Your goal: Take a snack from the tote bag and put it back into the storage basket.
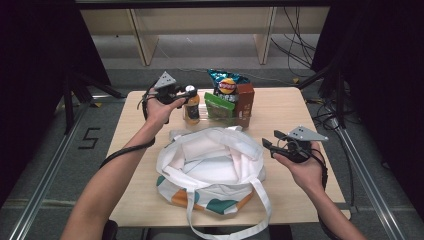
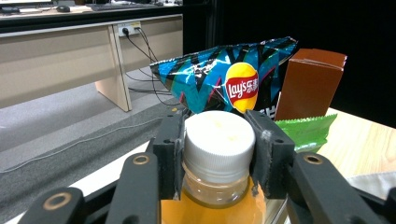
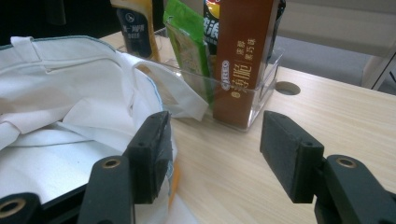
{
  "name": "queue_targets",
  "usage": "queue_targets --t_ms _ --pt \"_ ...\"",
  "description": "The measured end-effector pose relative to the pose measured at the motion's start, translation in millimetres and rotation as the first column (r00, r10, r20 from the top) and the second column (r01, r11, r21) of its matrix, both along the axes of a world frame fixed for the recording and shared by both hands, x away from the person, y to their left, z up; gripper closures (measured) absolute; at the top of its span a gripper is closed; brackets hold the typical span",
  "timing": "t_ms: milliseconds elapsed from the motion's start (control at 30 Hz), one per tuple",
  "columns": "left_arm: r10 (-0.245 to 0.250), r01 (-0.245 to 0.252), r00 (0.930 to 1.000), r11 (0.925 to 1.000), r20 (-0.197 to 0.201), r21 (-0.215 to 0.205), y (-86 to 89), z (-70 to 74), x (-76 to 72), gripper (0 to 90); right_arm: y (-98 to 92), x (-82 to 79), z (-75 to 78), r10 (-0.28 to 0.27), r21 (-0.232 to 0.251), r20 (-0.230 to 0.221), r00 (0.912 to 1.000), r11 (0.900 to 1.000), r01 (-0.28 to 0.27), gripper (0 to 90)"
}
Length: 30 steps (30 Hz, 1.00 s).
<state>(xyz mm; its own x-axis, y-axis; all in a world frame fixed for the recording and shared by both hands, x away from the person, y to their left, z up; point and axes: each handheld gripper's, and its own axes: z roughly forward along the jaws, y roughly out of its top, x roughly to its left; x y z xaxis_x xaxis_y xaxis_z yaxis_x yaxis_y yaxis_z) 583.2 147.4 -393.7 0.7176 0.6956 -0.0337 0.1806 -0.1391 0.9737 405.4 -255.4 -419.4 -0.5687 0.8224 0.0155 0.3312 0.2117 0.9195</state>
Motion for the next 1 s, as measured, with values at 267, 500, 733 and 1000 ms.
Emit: queue_targets --t_ms 267,500,733,1000 --pt "0.007 -0.007 0.9999 1.0000 -0.013 0.003 -0.7 -4.4 0.3 58.7 0.8 -0.5 -0.4 0.000 0.002 -0.015 0.9999 1.000 0.000 43.5" --pt "0.013 -0.012 0.9997 0.9999 -0.023 0.012 -0.3 -5.9 0.7 58.7 0.5 -0.2 0.0 0.001 0.003 -0.006 1.0000 1.000 -0.001 43.5" --pt "0.013 -0.013 0.9995 0.9998 -0.027 0.017 -0.4 -7.2 1.2 58.7 0.9 1.1 -1.0 0.010 0.004 -0.005 0.9999 1.000 -0.010 43.5" --pt "0.018 -0.017 0.9992 0.9997 -0.037 0.019 -1.1 -11.4 1.8 58.7 1.6 -0.1 -0.8 0.001 0.007 -0.006 1.0000 1.000 -0.001 43.5"
